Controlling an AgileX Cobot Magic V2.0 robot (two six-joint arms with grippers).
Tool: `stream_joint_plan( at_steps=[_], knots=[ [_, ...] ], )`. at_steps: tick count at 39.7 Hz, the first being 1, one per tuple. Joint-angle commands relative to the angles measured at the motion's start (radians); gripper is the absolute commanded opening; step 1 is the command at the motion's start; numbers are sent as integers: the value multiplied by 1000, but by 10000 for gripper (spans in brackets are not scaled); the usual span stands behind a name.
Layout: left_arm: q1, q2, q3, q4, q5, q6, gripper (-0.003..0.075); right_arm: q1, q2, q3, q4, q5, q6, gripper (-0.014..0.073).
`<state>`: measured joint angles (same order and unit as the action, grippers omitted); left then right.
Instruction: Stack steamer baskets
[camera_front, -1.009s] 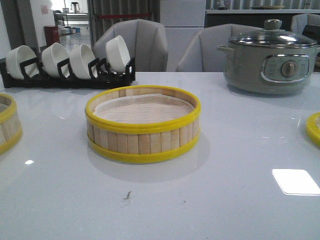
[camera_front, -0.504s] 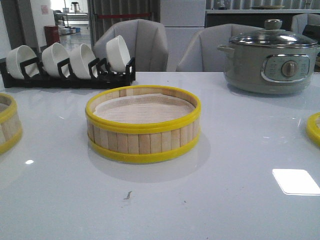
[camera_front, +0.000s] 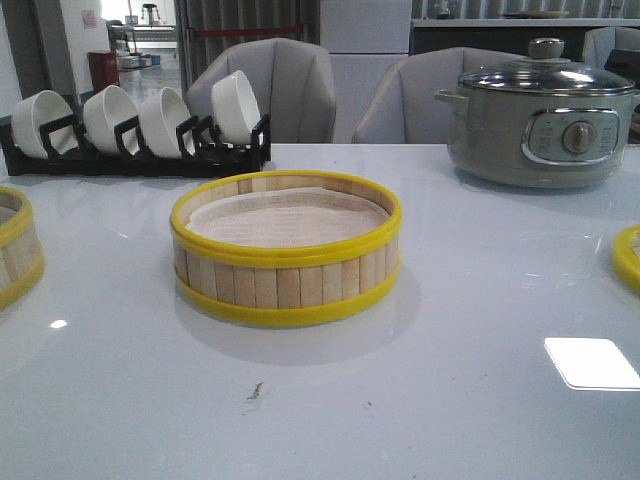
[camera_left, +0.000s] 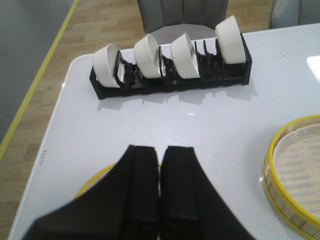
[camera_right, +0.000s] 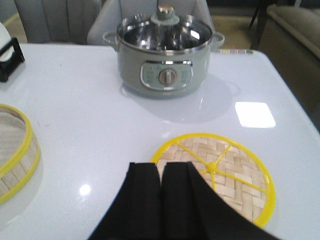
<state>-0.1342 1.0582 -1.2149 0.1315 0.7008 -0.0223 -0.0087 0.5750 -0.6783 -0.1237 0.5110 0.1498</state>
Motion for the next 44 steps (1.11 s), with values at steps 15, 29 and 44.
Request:
stream_joint_plan(
  at_steps=[15,29,44],
  knots=[
    [-4,-14,-35,4,-55,-1,83,-4,170,-85,0,-118,-5,28],
    [-4,-14,-35,-3,-65,-1,83,-4,170,-84,0,-198,-5,28],
    [-7,-16,-35,-84,-135,3,150,-4,170,-84,0,-212,-5,185]
  ],
)
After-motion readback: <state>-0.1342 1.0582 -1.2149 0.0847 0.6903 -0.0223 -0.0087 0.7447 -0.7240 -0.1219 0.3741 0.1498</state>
